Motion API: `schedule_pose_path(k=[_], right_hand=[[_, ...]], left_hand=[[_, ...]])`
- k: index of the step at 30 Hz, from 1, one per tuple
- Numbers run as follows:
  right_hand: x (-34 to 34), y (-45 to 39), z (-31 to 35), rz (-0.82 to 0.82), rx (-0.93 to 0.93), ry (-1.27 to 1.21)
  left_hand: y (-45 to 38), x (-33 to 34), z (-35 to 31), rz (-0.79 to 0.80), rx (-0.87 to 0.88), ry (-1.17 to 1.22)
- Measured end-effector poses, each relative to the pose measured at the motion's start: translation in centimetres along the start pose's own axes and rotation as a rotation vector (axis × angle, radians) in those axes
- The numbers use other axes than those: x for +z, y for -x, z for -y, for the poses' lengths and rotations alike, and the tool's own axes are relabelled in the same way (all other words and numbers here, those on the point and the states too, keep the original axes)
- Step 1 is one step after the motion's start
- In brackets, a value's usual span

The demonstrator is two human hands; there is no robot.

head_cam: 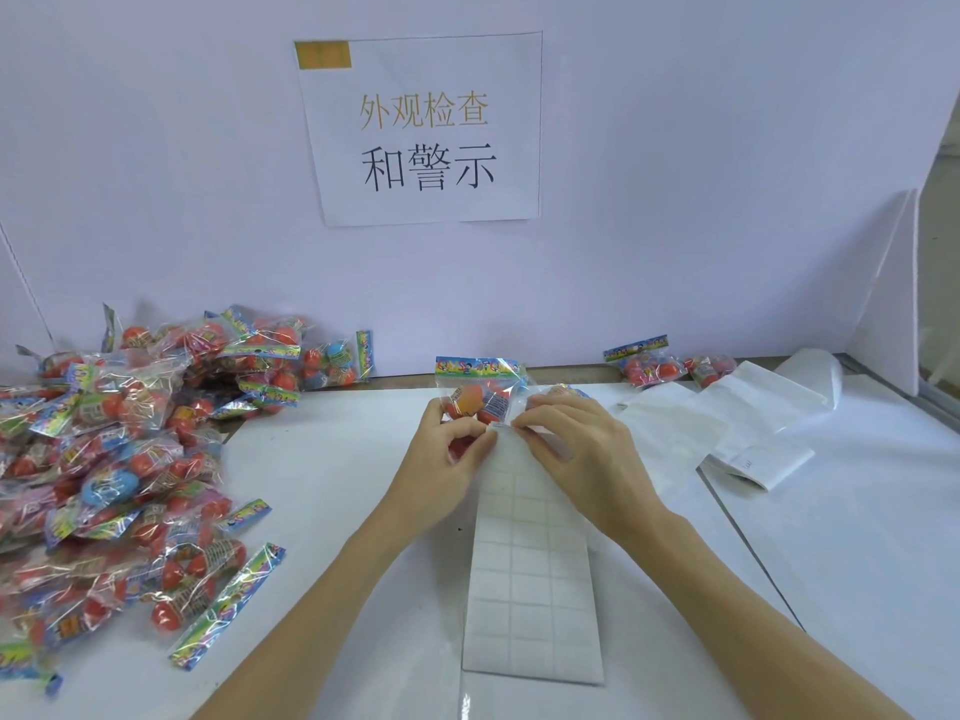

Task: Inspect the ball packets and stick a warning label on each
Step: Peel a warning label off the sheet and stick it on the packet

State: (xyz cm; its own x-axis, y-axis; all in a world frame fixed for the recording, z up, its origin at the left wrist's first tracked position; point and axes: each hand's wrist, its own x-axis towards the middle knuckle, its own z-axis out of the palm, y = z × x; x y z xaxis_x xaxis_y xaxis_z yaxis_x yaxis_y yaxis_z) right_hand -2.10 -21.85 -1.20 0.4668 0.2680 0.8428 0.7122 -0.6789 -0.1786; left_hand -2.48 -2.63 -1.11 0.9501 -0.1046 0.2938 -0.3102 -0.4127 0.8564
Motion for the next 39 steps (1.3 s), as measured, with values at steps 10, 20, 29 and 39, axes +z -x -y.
schedule_pose_path(k=[10,20,29,39], right_hand=[[-0.1,0.1,0.2,0.082,0.322,-0.254],[-1.0,-1.3,0.2,0.086,0.76,-0.782],[-0.5,-1.2,-0.1,0.299,0.613,-0.59],[-0.6,-1.1,-0.3,0.333,0.59,-0.483]], left_hand=[[0.5,0.1,-0.1,0.01,0.113,-0.064],[-0.1,-1.4,-1.0,-0.172,0.037,0.434],[0.4,-0.9,-1.5,0.003,0.064,0.314],[0.7,-0.7,-1.8,0.077,0.085,0.301]])
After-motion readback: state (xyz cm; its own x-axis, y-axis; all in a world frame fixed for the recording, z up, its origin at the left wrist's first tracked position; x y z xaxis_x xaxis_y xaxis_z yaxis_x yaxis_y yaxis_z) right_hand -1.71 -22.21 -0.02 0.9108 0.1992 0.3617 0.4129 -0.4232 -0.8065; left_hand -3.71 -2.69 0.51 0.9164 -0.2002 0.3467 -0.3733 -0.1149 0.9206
